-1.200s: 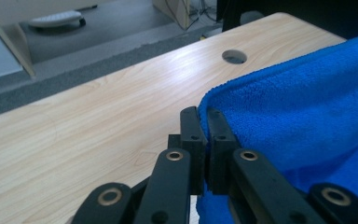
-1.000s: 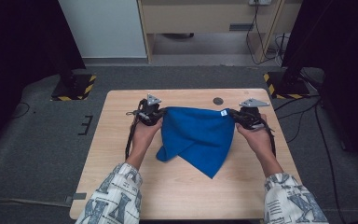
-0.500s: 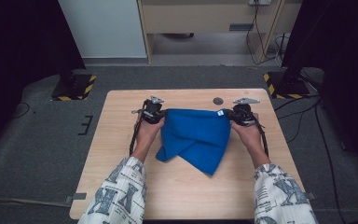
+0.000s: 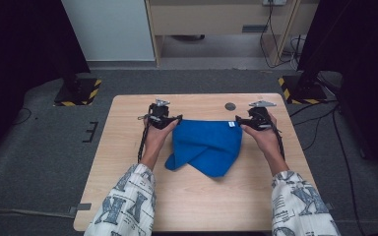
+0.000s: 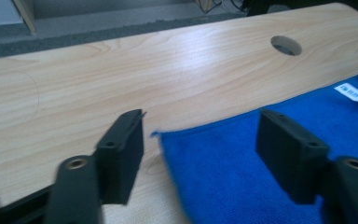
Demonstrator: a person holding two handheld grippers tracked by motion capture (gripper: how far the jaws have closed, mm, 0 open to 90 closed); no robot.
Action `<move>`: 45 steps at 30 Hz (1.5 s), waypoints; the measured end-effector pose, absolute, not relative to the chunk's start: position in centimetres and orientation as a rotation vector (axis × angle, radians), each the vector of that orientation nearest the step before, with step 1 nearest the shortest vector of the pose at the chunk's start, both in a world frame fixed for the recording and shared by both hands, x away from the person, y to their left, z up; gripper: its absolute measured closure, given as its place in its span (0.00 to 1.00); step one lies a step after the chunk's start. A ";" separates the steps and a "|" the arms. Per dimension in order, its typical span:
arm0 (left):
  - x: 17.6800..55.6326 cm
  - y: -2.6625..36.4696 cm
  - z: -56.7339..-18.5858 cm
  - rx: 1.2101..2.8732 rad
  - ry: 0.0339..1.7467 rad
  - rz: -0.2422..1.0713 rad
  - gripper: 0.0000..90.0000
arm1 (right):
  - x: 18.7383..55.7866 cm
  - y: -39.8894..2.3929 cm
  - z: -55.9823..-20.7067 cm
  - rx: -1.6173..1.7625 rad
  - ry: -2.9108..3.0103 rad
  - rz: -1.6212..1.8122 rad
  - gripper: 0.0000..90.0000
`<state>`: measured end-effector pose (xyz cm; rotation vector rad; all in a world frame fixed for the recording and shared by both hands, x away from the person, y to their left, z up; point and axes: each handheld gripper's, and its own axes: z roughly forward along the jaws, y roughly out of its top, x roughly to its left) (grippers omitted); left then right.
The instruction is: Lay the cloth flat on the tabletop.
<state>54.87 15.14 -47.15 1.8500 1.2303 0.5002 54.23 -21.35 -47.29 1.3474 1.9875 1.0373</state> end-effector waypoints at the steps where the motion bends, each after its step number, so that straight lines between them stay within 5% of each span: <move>1: 54.7 15.1 -47.0 1.852 1.230 0.496 0.30 | 54.0 -21.4 -47.1 1.333 1.996 1.035 0.25; 10: 52.0 15.0 -45.2 1.881 1.134 0.451 0.16 | 50.9 -20.8 -46.9 1.264 2.082 1.071 0.16; 17: 48.0 15.8 -45.1 1.887 1.087 0.468 0.05 | 47.2 -19.9 -46.6 1.193 2.117 1.114 0.34; 40: 40.2 17.5 -48.9 1.840 1.031 0.436 0.12 | 38.9 -19.6 -50.8 1.139 2.245 1.215 0.64; 45: 39.3 17.6 -50.1 1.935 1.022 0.451 0.15 | 37.8 -19.4 -51.3 1.106 2.286 1.198 0.69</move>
